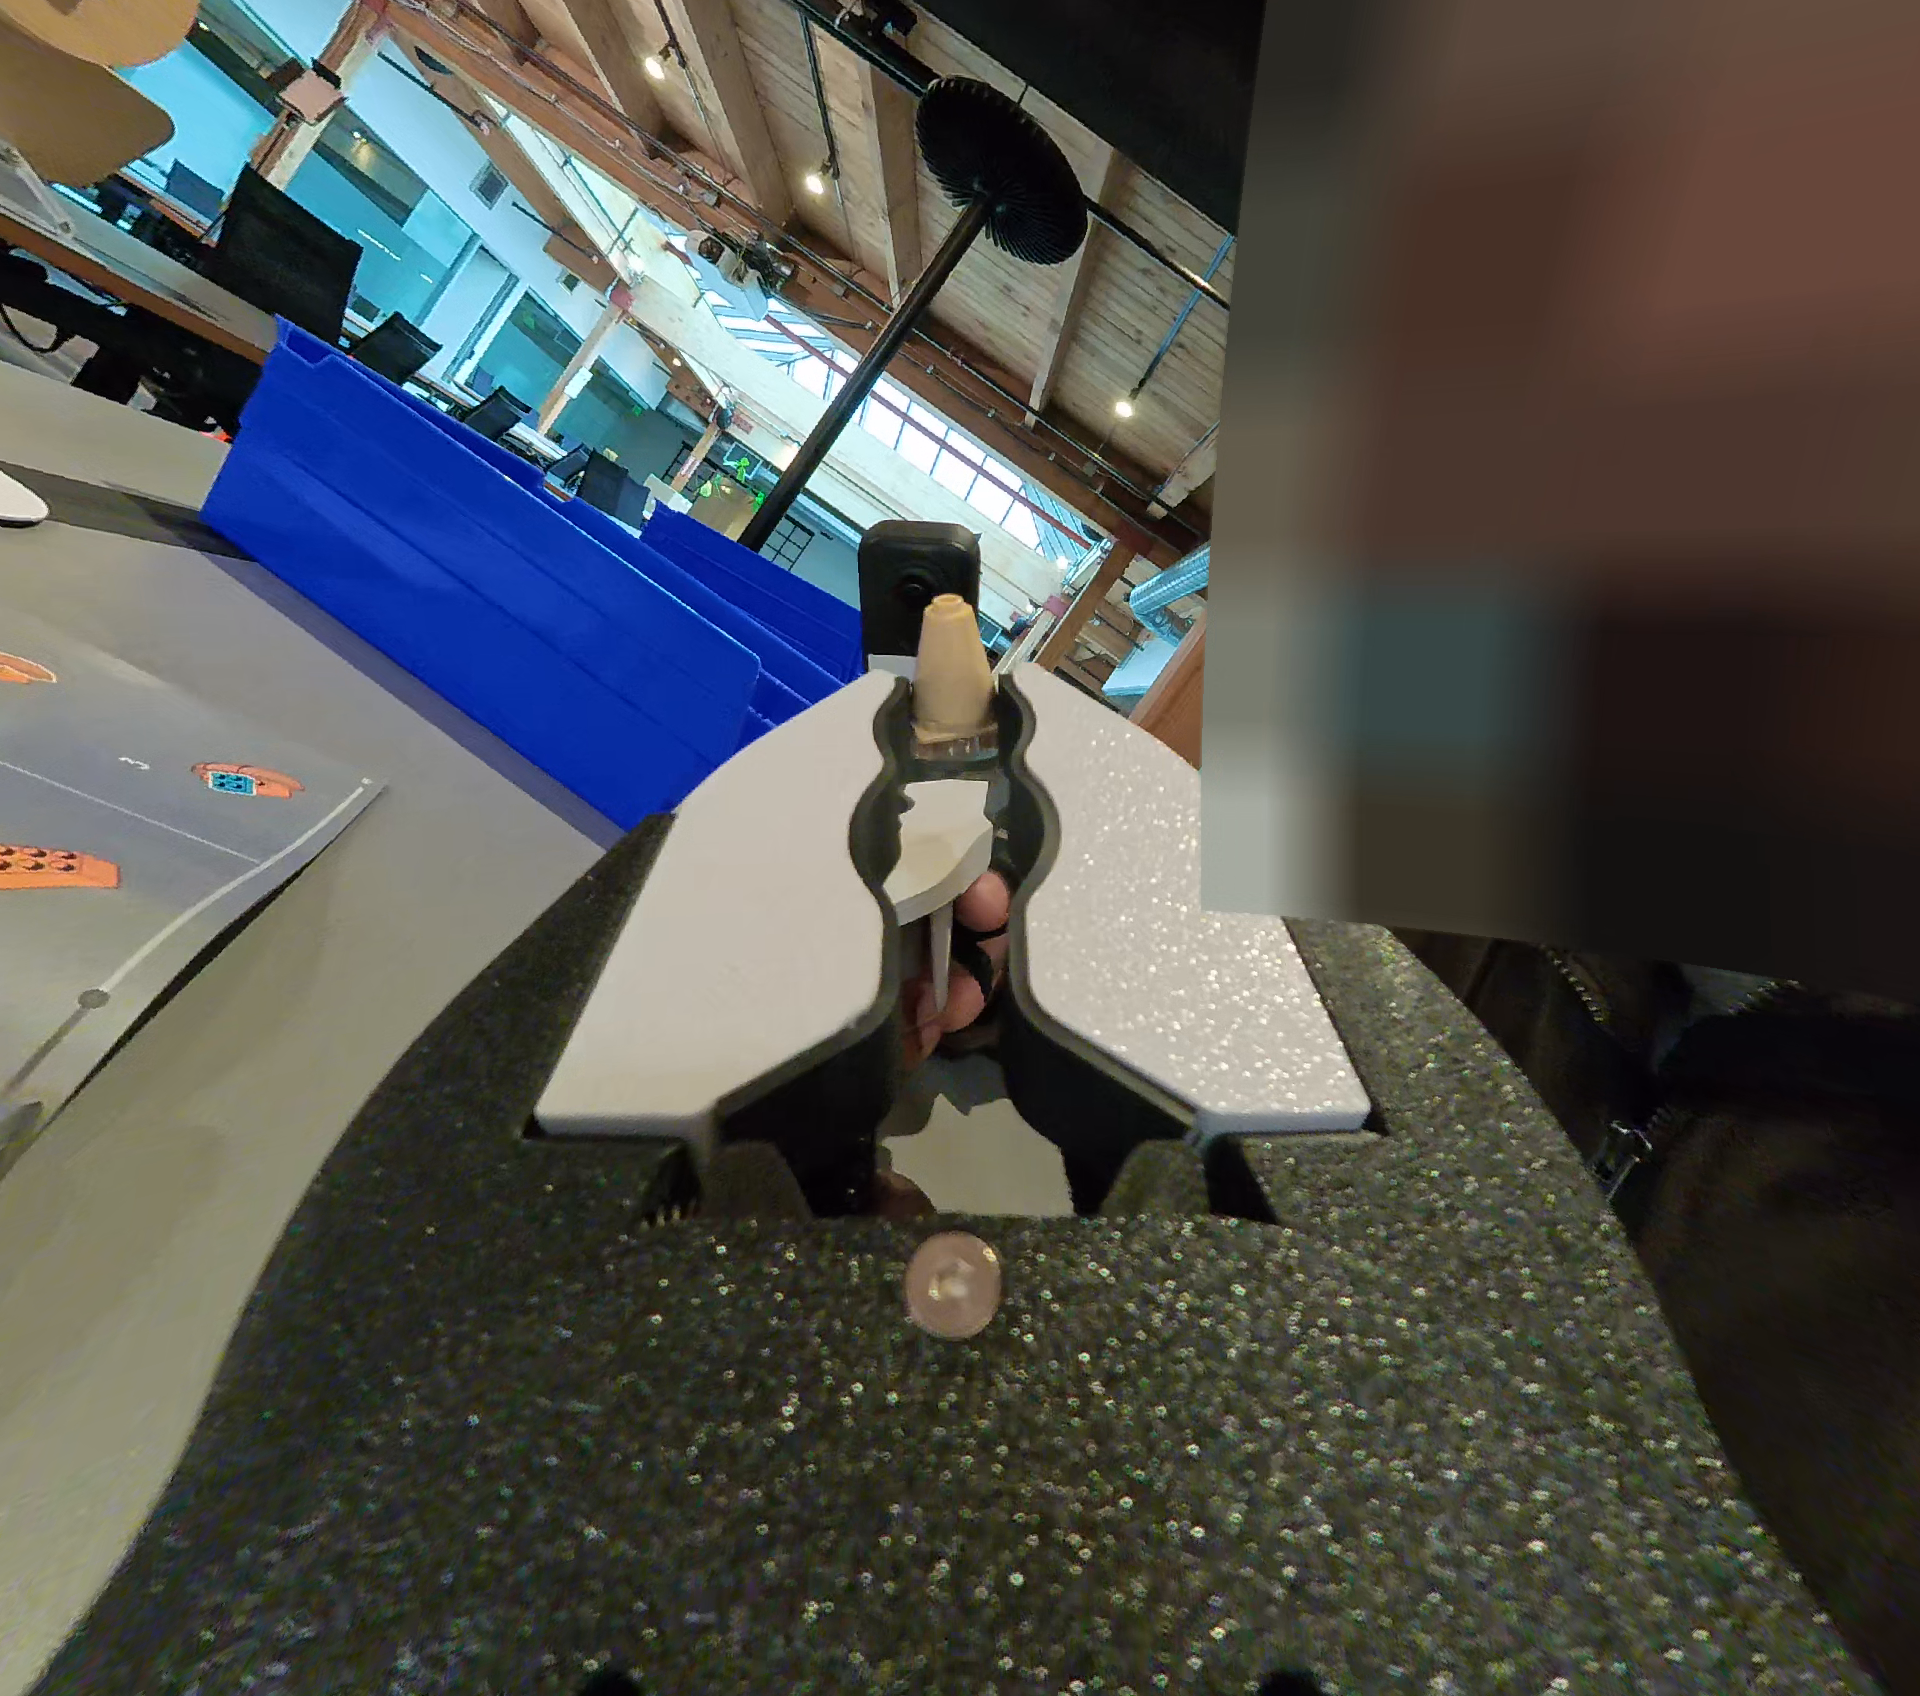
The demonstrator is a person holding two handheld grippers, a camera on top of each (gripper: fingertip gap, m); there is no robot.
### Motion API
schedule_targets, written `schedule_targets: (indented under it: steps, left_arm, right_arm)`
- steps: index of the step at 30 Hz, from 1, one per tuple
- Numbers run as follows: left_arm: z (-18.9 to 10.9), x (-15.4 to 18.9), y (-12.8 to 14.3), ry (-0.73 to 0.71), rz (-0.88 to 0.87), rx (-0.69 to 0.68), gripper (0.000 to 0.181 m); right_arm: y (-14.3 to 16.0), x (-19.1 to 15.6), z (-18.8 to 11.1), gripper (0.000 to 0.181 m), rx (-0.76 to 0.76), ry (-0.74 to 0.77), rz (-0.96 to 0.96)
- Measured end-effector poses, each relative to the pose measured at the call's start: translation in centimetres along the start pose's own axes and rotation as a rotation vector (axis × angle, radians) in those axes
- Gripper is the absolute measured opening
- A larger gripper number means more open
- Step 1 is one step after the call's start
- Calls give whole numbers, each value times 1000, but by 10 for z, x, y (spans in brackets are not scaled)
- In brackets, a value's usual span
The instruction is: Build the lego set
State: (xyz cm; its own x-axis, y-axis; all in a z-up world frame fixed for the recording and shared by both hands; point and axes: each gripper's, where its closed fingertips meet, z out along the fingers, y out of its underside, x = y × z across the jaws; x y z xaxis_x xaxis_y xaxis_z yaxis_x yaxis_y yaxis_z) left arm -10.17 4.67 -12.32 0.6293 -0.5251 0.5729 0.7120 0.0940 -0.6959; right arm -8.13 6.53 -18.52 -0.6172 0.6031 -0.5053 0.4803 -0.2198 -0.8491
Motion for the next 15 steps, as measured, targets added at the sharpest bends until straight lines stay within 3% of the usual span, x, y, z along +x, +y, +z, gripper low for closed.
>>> schedule_targets:
  steps: [15]
  left_arm:
    - [6,-4,0,6,-38,17,16]
  right_arm:
    - [-8,-4,7,21,41,-51,4]
